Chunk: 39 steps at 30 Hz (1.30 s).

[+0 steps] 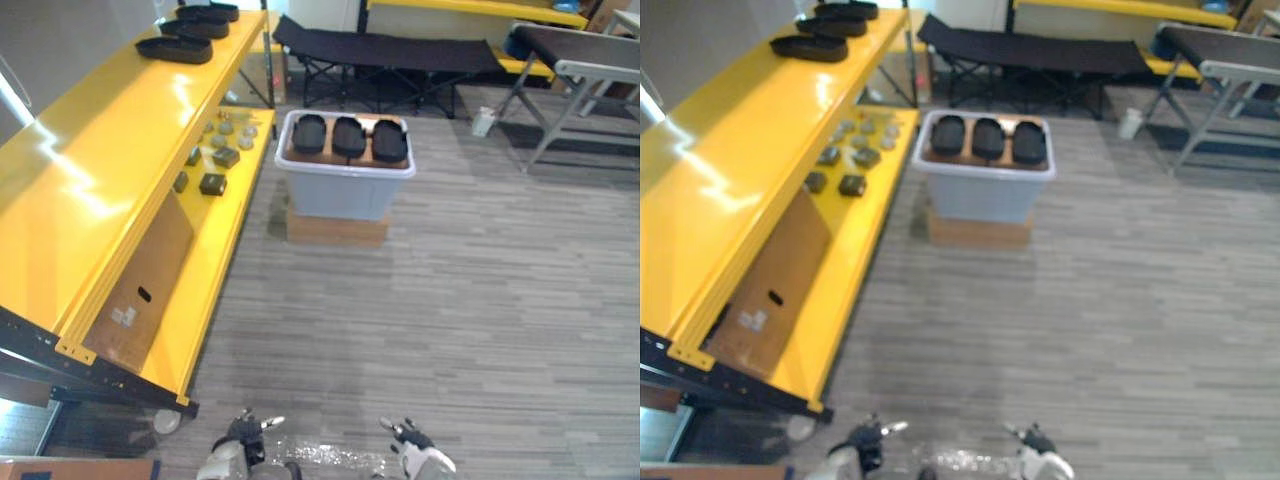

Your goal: Walk over and take plastic housings, then place them on the shelf

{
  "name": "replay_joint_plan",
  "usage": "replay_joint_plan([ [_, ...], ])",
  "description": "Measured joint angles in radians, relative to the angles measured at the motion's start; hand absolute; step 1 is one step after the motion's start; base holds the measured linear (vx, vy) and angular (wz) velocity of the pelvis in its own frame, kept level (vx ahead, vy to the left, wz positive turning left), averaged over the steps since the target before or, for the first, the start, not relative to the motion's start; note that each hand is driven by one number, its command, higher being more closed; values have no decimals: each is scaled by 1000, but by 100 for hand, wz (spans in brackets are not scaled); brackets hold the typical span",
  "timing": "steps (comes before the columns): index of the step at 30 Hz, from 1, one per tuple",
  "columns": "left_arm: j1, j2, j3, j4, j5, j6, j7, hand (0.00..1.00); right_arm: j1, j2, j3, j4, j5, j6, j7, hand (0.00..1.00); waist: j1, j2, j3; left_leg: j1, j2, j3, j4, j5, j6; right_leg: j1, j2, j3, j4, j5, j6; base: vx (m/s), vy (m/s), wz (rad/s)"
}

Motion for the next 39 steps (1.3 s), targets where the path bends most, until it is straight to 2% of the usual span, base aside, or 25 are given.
replay_joint_plan([
  [8,-5,-8,16,1,0,-5,4,0,-16,-10,-1,8,-1,14,8,0,1,4,1,-29,-1,2,0,12,3,-25,0,2,-1,11,4,-4,1,0],
  [15,-23,-5,15,0,-3,-4,-2,0,-45,15,0,19,-2,20,-3,0,14,-23,16,-32,-2,5,7,7,2,-13,4,6,-37,42,1,11,12,-3],
  [19,-35,9,17,-2,-12,6,8,0,-48,14,-3,8,-5,35,-1,0,13,-34,38,-69,37,9,124,-56,4,-44,17,19,43,42,-1,-46,31,-9],
  [21,-49,13,68,0,-7,20,8,0,-44,15,-18,7,-6,48,3,0,12,-25,70,-84,87,13,191,-102,18,-70,37,42,103,50,-22,-85,55,-25],
  [22,-52,14,108,2,5,27,13,0,-50,14,-36,0,-4,50,8,0,12,-19,87,-83,118,15,219,-133,20,-101,52,39,156,27,-52,-97,46,-26],
  [24,-63,16,147,5,40,27,25,0,-48,5,-66,2,-4,52,19,0,14,-13,96,-82,162,12,261,-168,20,-150,70,34,183,-4,-51,-62,19,-17],
  [26,-62,16,168,8,41,22,29,0,-45,-2,-108,1,-10,39,32,0,12,-12,97,-82,200,3,311,-200,3,-201,78,36,176,5,-40,38,-29,8],
  [28,-63,14,169,7,30,-1,33,0,-16,-20,-175,5,-76,43,44,0,11,-16,96,-82,220,-20,396,-249,-37,-233,65,41,157,23,-25,135,-97,33],
  [32,-62,11,130,-1,-11,-1,42,0,67,-24,-253,18,-83,101,46,0,7,-25,82,-60,215,-55,456,-318,-89,-236,67,43,153,68,-71,273,-203,32],
  [33,-58,-3,111,-8,-20,2,44,0,66,-33,-258,18,-79,104,45,0,-4,-5,70,-59,229,-64,454,-332,-107,-252,73,38,190,99,-74,335,-214,8],
  [34,-37,-28,111,-19,-20,6,48,0,61,-41,-252,16,-80,102,45,0,-18,15,48,-50,240,-65,451,-327,-128,-264,86,31,218,50,-79,361,-179,6],
  [35,-36,-39,113,-25,-20,9,48,0,53,-45,-252,17,-80,97,45,0,-21,21,49,-64,248,-77,492,-310,-140,-264,89,30,235,26,-81,377,-173,1],
  [36,-30,-62,114,-53,-20,21,48,0,44,-58,-243,26,-79,76,42,0,-20,48,48,-135,273,-118,651,-246,-140,-257,92,27,259,-4,-89,384,-173,2],
  [37,-31,-80,115,-74,-24,26,49,0,40,-82,-212,27,-79,51,39,0,-20,81,56,-206,300,-149,823,-129,-153,-211,96,24,255,-34,-99,374,-171,5],
  [38,-30,-84,117,-78,-45,30,50,0,33,-92,-196,27,-80,36,37,0,-19,86,64,-230,311,-164,882,-114,-156,-179,96,21,246,-45,-100,493,-123,13],
  [39,-31,-82,127,-80,-59,35,48,0,30,-99,-173,29,-92,14,32,0,-20,100,66,-256,306,-172,914,-125,-159,-112,93,22,219,-64,-98,423,-67,14],
])
